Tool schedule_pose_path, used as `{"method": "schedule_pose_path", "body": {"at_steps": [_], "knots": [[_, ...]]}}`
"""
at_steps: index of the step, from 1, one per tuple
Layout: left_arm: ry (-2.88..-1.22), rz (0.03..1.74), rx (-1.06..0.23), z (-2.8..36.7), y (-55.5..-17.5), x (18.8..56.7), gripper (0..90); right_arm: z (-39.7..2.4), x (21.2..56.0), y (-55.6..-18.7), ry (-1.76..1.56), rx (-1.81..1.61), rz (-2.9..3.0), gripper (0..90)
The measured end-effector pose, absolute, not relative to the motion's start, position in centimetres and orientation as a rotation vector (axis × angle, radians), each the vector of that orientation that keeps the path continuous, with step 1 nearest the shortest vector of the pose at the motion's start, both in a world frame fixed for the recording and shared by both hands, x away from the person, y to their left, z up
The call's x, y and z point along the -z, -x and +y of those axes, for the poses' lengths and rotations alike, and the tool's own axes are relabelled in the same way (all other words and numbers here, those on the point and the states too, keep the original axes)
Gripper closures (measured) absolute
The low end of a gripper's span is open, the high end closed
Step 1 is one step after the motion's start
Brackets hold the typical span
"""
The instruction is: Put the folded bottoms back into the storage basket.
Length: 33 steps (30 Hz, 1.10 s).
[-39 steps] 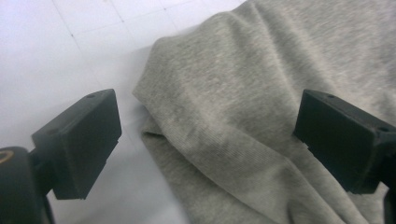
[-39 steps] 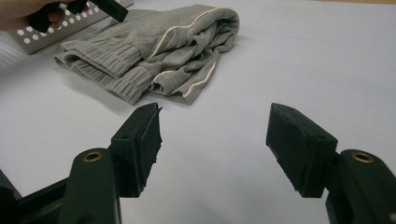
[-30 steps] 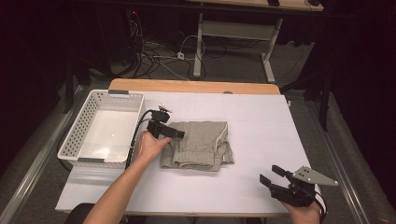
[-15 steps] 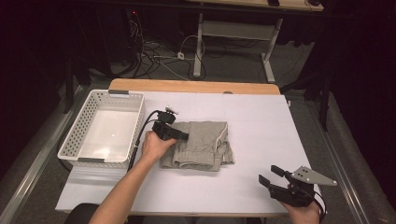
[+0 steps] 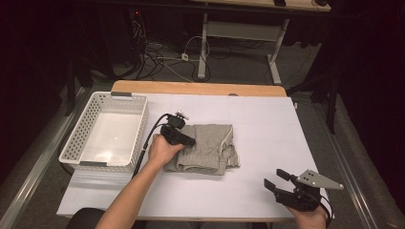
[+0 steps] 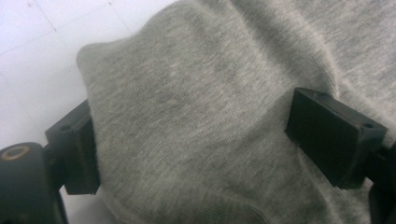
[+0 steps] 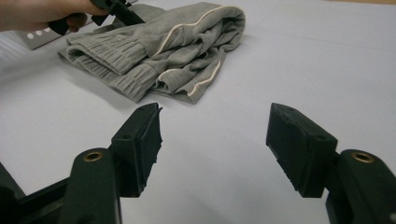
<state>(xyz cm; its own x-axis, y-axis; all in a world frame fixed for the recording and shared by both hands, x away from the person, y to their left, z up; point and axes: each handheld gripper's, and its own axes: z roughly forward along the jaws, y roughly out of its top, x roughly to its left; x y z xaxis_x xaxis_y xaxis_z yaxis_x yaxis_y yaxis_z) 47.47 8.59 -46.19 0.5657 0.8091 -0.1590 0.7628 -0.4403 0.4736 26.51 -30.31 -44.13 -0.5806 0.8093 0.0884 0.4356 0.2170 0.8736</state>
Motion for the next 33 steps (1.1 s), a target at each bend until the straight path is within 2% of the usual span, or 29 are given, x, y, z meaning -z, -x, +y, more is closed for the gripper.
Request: {"method": "schedule_pose_path", "body": {"at_steps": [11, 33], "knots": [[-2.326, 1.234, -0.154, 7.87, -47.0, 46.1, 18.2, -30.22, 44.17, -26.58, -1.149, -1.309, 2.114, 36.1], [-2.299, 1.184, -0.024, 7.99, -46.68, 45.7, 59.7, -30.12, 44.24, -26.61, -1.148, -1.304, 2.126, 36.2]]}}
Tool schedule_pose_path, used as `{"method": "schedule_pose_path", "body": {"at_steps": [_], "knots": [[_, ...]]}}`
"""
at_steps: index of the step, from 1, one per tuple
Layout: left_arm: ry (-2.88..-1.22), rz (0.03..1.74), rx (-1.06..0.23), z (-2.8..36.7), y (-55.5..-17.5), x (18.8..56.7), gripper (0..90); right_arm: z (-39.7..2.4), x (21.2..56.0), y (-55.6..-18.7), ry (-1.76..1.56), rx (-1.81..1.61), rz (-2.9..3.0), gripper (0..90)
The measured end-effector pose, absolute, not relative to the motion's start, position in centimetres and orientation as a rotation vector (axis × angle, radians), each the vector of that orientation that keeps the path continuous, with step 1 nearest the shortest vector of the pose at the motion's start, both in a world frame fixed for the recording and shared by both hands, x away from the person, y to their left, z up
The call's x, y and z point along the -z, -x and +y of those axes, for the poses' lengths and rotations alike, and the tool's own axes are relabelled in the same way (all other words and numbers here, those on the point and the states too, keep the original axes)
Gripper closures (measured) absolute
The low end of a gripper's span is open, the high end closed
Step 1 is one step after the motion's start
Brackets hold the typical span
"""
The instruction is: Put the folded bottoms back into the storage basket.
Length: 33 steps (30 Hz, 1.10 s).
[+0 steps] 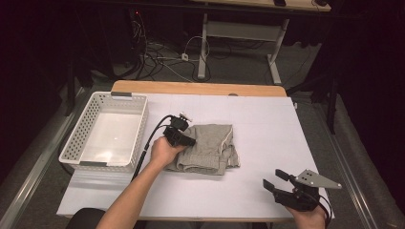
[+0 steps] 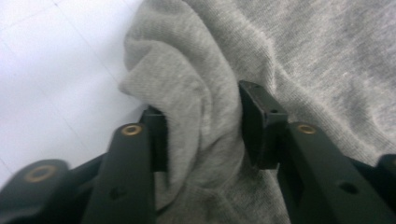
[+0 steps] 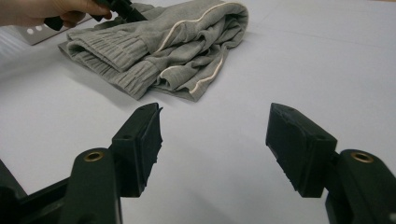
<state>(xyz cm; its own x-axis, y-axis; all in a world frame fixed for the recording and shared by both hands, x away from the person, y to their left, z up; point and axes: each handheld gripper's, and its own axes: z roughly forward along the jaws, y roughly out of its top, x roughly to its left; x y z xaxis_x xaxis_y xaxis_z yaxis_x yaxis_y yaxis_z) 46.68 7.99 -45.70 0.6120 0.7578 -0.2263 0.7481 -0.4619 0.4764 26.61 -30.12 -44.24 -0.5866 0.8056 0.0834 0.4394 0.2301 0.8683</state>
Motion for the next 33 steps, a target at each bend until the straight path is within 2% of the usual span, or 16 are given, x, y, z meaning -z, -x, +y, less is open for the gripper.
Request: {"method": "schedule_pose_path", "body": {"at_steps": [14, 33], "knots": [[-2.255, 1.188, 0.045, 8.7, -46.9, 45.8, 67.8, -30.2, 44.2, -26.6, -1.149, -1.306, 2.124, 36.2], [-2.191, 1.129, 0.035, 9.3, -46.1, 43.8, 69.6, -30.2, 44.2, -26.5, -1.146, -1.31, 2.122, 36.4]]}}
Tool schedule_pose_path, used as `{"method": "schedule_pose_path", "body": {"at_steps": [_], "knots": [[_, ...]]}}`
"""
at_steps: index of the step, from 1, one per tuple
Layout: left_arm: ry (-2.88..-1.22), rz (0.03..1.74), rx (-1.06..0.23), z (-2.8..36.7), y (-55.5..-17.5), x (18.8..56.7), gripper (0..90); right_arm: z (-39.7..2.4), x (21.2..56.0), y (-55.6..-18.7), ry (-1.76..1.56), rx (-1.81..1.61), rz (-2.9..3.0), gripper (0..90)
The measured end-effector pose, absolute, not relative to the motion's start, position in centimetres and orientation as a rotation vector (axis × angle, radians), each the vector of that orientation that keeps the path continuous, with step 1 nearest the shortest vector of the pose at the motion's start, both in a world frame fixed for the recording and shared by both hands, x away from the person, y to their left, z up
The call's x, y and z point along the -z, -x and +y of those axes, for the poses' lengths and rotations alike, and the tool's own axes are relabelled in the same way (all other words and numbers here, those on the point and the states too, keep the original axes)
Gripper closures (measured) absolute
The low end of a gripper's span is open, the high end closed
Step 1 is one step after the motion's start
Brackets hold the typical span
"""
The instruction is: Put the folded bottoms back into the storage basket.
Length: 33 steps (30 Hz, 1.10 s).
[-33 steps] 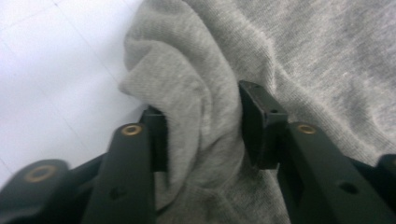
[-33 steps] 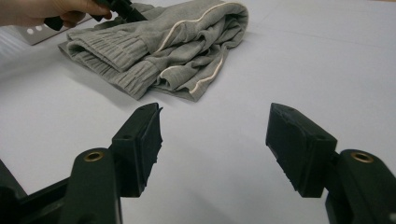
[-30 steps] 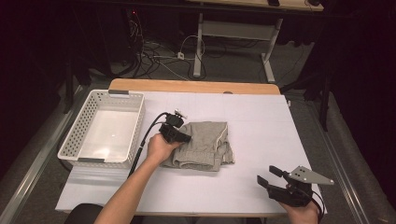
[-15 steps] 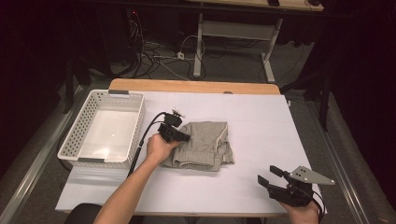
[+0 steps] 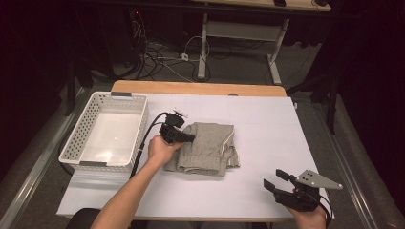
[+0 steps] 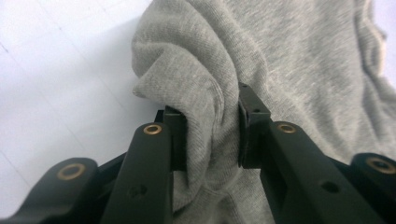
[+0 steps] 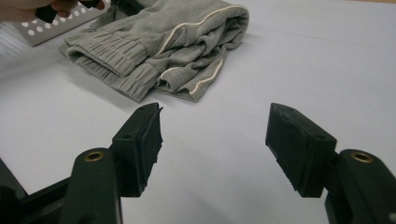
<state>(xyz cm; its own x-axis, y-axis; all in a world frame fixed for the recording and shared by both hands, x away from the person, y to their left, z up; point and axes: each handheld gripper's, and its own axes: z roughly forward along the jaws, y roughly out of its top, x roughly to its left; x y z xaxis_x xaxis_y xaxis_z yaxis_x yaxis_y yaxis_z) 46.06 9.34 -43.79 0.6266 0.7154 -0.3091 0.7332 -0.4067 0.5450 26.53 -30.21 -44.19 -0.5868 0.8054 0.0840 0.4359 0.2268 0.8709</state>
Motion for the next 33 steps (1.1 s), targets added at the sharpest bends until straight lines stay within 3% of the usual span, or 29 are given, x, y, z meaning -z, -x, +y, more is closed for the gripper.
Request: {"method": "schedule_pose_path", "body": {"at_steps": [33], "knots": [[-2.11, 1.03, 0.054, 9.9, -44.6, 41.1, 69.6, -30.2, 44.2, -26.6, -1.145, -1.311, 2.124, 36.4]]}}
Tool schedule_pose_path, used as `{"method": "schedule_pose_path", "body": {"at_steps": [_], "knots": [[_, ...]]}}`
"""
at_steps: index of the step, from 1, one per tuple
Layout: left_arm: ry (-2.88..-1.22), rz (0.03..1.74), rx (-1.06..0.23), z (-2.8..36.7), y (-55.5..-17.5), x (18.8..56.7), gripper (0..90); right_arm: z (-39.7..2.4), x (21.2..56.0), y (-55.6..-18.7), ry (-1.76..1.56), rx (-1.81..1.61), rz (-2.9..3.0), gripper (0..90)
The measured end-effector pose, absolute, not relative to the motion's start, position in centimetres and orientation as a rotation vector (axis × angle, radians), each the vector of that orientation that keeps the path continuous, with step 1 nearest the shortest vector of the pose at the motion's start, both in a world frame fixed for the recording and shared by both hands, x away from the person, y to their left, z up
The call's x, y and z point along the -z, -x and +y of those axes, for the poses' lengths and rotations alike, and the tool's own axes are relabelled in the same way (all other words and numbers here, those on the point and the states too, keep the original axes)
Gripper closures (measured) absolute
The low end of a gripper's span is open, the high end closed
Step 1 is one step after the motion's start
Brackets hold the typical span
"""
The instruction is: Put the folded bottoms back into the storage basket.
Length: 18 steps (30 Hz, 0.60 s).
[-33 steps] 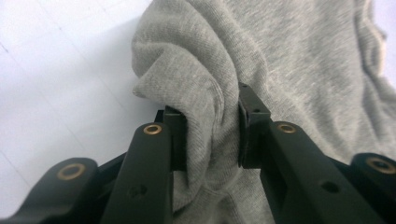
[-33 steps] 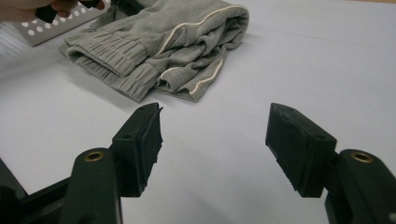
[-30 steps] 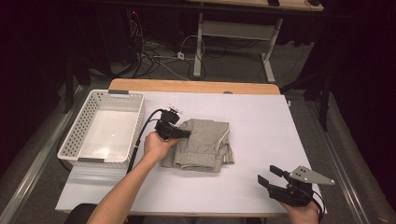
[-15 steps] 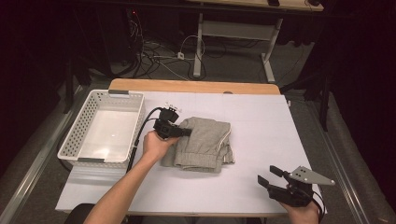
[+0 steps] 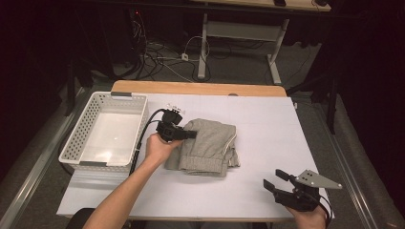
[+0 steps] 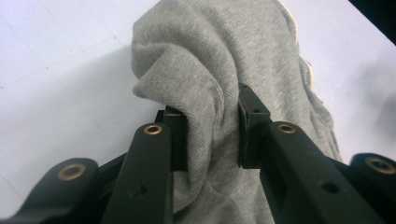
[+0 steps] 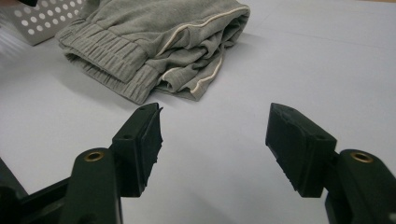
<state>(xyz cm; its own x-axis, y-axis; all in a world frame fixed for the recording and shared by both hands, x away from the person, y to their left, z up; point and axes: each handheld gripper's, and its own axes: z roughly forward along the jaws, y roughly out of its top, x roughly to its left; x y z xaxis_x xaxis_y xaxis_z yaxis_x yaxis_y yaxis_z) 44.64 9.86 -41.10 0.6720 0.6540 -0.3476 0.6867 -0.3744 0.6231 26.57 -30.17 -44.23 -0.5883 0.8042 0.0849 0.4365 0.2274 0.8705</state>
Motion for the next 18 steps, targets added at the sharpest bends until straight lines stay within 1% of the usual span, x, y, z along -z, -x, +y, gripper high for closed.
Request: {"method": "schedule_pose_path", "body": {"at_steps": [18], "knots": [[-2.116, 0.985, 0.05, 9.1, -44.5, 39.5, 69.8, -30.3, 44.2, -26.6, -1.143, -1.309, 2.12, 36.4]]}}
